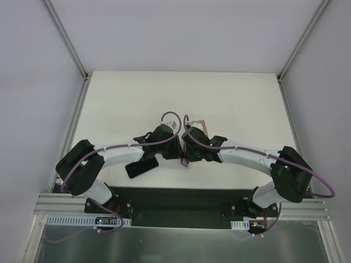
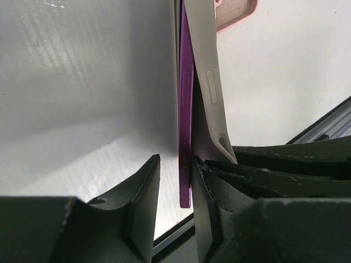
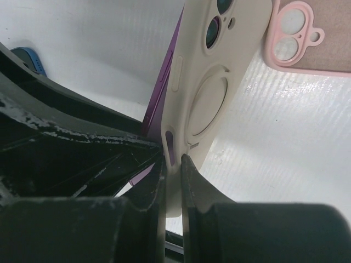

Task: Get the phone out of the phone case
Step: Remove the phone case from the phone.

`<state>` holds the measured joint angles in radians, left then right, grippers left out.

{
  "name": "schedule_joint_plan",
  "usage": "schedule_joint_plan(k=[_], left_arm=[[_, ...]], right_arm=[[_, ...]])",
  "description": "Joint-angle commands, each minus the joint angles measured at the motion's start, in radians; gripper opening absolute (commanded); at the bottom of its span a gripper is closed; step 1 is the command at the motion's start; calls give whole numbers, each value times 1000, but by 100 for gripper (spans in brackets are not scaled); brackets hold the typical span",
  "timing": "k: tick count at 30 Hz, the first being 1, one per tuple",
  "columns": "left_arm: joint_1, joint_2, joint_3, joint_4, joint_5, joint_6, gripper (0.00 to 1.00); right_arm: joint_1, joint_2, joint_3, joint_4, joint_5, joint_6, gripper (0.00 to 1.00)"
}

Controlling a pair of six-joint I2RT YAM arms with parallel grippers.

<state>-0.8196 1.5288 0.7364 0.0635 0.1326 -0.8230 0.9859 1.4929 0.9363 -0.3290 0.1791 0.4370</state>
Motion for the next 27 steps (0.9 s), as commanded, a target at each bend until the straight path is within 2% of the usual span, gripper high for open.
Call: schedule_joint_plan(k=[1,4,6,7,16,27], left_arm=[[-29,157,-54,-177,-91,45,27],[-30,174,-48,-166,-71,45,22],[-30,180,-45,-157,-61,42,2],[-30,182,-42,-153,-51,41,0],[-20,65,-98,-148,-108,13,0],[56,-97,-137,-246,-185,28,0]], right_arm=[[20,-141,71,265,-142,82,2],[20,-146,71,271,-144,83,1],[20,-148,71,275,-145,83,1],[20,-148,71,275,-144,86,1],[17,-241,18,229,-84,74,1],[-6,-402,-56,32,83,22,1]])
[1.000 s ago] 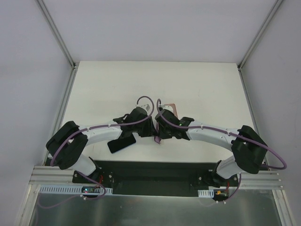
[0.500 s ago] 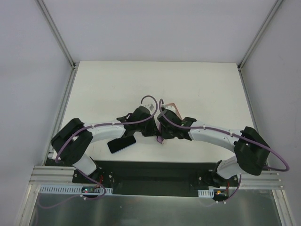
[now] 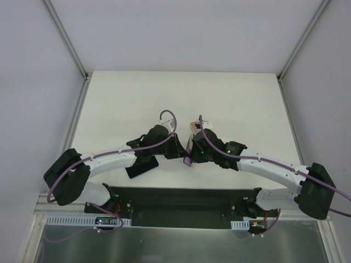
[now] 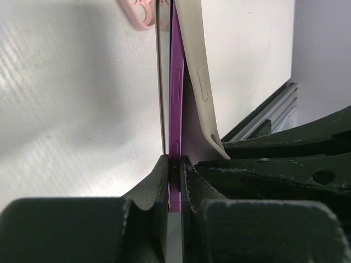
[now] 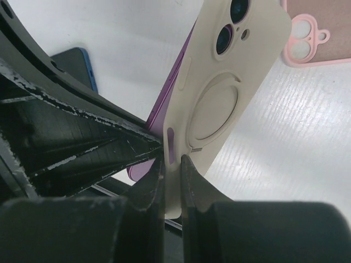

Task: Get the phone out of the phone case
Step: Remove the phone case from the phone.

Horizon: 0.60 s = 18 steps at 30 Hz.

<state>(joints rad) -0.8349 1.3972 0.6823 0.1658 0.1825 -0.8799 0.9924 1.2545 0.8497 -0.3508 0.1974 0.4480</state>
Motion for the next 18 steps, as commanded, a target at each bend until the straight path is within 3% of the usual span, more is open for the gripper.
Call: schedule_joint_plan(k=[1,18], left_arm=[[82,25,-79,-359,-247,87,0],[165,54,-26,-555,-386,88,0]], right_arm=[[-15,-176,22,46,74,6,1],[-64,-210,-120,65,56,-38,1]])
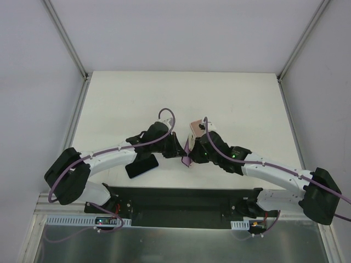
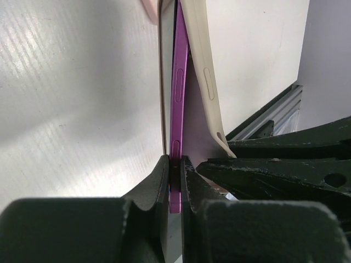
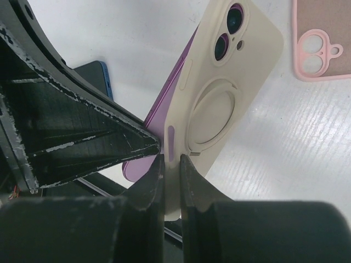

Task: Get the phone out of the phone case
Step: Remove the phone case from the phone, then place the phone at the center of the board.

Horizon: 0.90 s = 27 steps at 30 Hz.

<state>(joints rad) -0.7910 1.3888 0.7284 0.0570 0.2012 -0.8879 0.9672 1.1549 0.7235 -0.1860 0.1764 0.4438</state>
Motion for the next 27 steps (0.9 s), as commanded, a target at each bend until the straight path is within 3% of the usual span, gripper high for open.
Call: schedule_joint_plan(k=[1,10,27], left_arm=[[121,62,-70,-448,-408,95,0],[153,49,-78,-479,-439,98,0],[157,-63,-54,-483,-395,125,0]], right_arm=[[-39,-104,5,-101,77,-34,1],[-48,-80,-1,-182,153,-45,1],[-54,-96,4,-161,149,-57,1]])
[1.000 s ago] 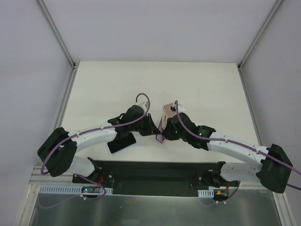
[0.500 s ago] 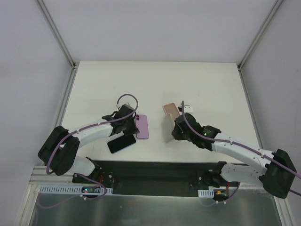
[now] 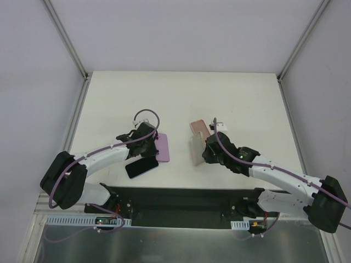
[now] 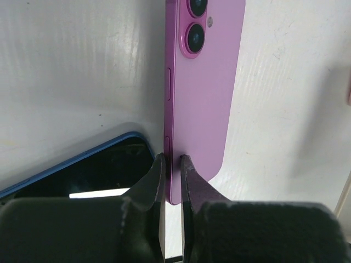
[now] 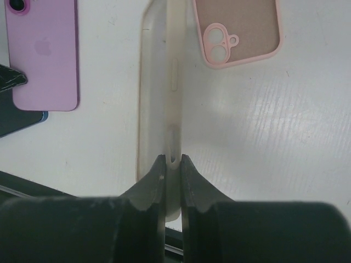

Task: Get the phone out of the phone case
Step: Place the phone at the center of the board.

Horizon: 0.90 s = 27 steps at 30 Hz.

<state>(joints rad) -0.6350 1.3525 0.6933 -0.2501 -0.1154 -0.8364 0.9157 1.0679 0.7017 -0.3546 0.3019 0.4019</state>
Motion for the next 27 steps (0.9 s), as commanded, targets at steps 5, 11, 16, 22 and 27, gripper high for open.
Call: schedule_joint_plan(k=[5,11,16,22,27], left_arm=[[1,-62,12,-193,-70,80,0],[1,-78,54,-212,-67,86,0],[1,-85,90,-227,-76,103,0],[1,-36,181,-242,-124,144,0],[1,75,282,-242,-142,187,0]], right_arm=[[-6,-16,24,2,32,-17,1],[-11,-32,27,-12,46,-21,1],[-20,-49,22,-23,51,-23,1],[-38,-65,9,-24,48,-15,1],[-43,-78,7,-37,51,-14,1]])
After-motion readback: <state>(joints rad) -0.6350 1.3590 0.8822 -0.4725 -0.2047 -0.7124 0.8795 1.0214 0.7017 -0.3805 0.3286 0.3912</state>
